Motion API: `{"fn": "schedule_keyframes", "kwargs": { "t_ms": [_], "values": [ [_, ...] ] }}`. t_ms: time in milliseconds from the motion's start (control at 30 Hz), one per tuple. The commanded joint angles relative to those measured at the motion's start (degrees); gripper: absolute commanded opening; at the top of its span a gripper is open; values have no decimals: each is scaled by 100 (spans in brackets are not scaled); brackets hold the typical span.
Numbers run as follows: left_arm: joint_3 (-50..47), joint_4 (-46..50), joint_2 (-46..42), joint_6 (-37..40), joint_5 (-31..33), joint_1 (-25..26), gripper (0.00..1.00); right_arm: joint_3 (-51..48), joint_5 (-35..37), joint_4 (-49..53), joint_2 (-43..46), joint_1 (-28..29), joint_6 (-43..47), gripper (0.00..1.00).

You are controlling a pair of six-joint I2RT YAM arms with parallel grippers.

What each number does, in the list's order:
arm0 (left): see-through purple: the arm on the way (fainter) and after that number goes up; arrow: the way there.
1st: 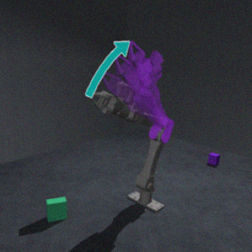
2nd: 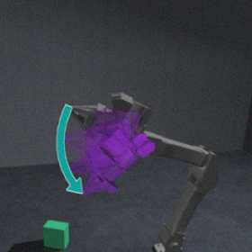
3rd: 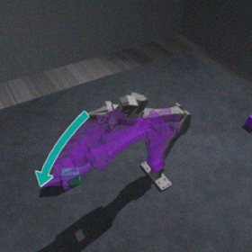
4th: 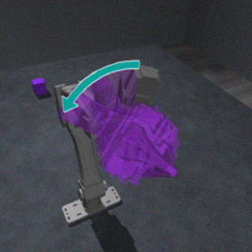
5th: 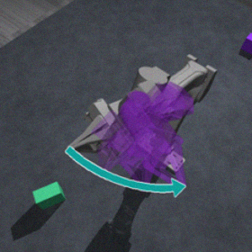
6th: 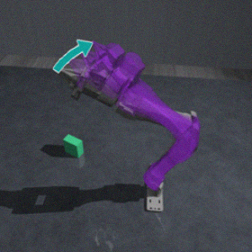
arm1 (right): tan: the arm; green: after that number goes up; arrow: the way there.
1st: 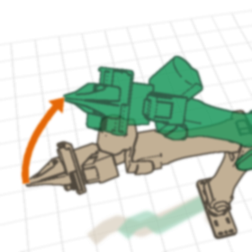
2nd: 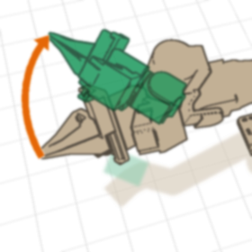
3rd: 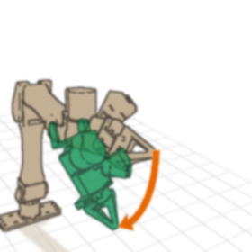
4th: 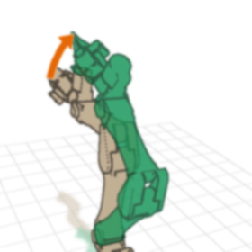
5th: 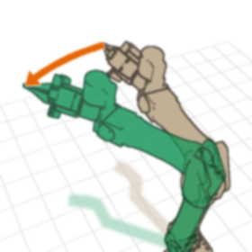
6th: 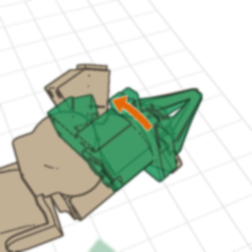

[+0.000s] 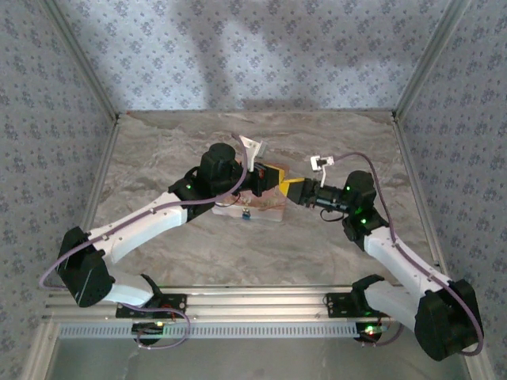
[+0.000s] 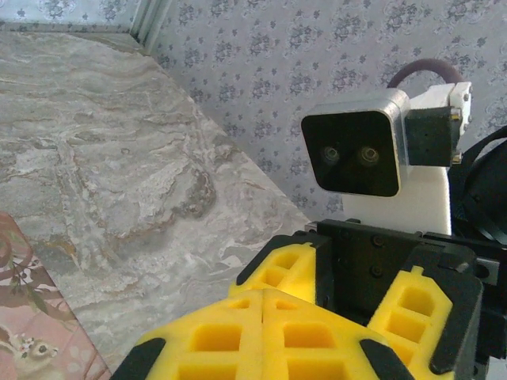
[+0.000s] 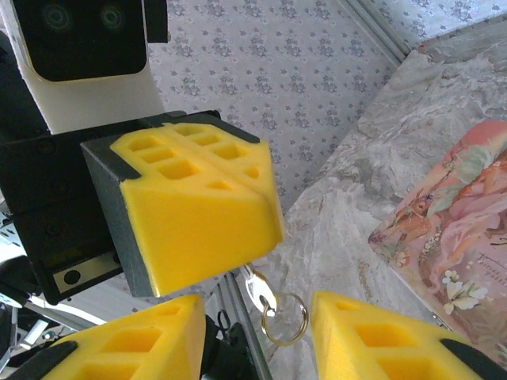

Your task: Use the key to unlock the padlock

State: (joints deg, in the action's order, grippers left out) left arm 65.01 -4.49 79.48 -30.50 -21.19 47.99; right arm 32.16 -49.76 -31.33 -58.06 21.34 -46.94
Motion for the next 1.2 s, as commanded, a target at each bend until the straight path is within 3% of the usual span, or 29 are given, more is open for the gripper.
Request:
{"fn": "schedule_keyframes", "kwargs": {
  "t_ms": [0, 567, 867, 967, 1033, 1167],
  "values": [
    [205, -94, -127, -14, -139, -22, 0, 193, -34, -190, -38, 52, 87, 39],
    [196, -83, -104, -27, -92, -22, 0, 160, 70, -1, -63, 91, 149, 19],
    [185, -38, -138, -34, -35, -67, 0, 198, 183, 469, 31, 90, 371, 2],
    [171, 28, -191, -26, 17, -110, 9, 221, 250, 737, 49, 91, 530, 0],
    [162, 148, -274, -17, 117, -149, 28, 257, 328, 1003, 40, 91, 661, 0],
    [79, 707, -564, 125, 519, -208, 54, 341, 570, 1584, -10, 99, 993, 0]
  ]
}}
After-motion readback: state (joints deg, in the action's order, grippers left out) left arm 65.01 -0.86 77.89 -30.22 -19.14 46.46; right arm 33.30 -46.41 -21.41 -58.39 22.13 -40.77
